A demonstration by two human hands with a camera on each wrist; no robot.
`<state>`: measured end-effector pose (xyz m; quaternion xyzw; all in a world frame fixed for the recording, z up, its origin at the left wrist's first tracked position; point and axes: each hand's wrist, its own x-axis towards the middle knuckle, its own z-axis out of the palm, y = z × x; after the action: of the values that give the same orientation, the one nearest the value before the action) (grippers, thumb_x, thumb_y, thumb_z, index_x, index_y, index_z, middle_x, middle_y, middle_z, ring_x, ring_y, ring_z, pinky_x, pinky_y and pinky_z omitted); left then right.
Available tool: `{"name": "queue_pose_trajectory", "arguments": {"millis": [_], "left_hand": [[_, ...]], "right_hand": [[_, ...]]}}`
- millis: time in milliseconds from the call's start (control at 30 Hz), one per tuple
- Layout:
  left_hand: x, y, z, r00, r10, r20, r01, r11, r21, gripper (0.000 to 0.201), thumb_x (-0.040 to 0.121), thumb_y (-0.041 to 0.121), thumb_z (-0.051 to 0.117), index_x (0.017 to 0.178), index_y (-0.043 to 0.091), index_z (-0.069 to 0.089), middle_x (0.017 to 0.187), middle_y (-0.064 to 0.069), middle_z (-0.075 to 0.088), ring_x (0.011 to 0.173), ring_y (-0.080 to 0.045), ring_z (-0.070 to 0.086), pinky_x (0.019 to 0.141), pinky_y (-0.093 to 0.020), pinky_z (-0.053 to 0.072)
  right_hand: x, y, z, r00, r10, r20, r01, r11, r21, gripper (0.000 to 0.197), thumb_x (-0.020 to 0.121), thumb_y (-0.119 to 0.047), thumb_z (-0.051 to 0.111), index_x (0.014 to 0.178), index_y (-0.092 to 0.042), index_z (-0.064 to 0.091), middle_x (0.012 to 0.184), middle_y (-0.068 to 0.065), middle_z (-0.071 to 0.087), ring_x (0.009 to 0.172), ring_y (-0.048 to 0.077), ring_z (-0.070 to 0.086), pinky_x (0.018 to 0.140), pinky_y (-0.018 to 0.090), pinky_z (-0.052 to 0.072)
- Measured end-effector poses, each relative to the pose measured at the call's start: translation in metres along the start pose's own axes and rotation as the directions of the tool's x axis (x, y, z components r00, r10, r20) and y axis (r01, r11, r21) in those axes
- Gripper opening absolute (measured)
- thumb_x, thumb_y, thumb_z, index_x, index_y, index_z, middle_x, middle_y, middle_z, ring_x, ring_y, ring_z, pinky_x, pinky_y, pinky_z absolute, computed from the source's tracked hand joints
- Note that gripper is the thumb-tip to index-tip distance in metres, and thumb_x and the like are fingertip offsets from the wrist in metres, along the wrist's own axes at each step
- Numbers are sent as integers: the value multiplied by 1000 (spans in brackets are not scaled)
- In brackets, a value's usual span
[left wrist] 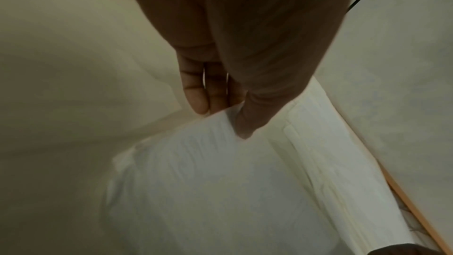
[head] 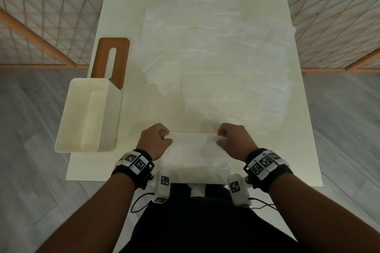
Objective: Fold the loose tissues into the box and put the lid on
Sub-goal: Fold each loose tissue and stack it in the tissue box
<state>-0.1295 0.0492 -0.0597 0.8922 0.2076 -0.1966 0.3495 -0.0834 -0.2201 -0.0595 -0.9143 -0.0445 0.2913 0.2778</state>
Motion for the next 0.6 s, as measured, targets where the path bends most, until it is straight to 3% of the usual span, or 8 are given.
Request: {"name": "queue_pose_trajectory", "arguments": {"millis": [167, 300, 400, 467, 600], "left_hand": [[1, -6, 0, 999, -8, -35, 7, 999, -37, 21, 79, 22, 80, 91, 18, 63, 79, 3, 61, 74, -13, 58, 68, -19, 45], [-1, -2, -5, 989, 40, -143, -44, 999, -26, 20, 82, 32, 77, 89, 21, 61, 83, 7, 61, 75, -6, 56, 65, -16, 40], [-1, 4, -13, 984, 45, -174, -51, 998, -35, 19, 85, 34, 74, 91, 22, 61, 80, 5, 62, 74, -9, 58, 66, -19, 41], [-2, 9, -19, 982, 46, -180, -53, 998, -35, 16, 86, 30, 73, 92, 21, 62, 78, 4, 63, 72, -9, 58, 66, -20, 42], [-8, 17, -29, 979, 63, -194, -74, 996, -51, 11, 88, 24, 72, 91, 20, 62, 73, 6, 62, 67, -5, 56, 60, -12, 37]], "right_hand": [[16, -6, -7, 990, -95, -101, 88, 993, -75, 20, 86, -25, 70, 104, -15, 70, 98, 4, 63, 88, 20, 57, 76, 25, 41], [55, -14, -31, 965, -157, -212, 118, 975, -188, 39, 90, -18, 62, 128, -10, 64, 128, 12, 60, 117, 30, 53, 100, 35, 44], [87, -15, -53, 961, -170, -219, 88, 936, -340, 51, 91, -20, 59, 141, -14, 53, 145, 10, 50, 130, 33, 44, 107, 44, 40], [104, -14, -63, 972, -151, -178, 64, 906, -419, 48, 92, -22, 58, 140, -17, 55, 146, 7, 50, 133, 31, 43, 108, 44, 38], [118, -16, -71, 976, -154, -157, 64, 880, -470, 27, 95, -22, 53, 116, -17, 70, 124, 7, 65, 114, 31, 56, 97, 41, 46]]}}
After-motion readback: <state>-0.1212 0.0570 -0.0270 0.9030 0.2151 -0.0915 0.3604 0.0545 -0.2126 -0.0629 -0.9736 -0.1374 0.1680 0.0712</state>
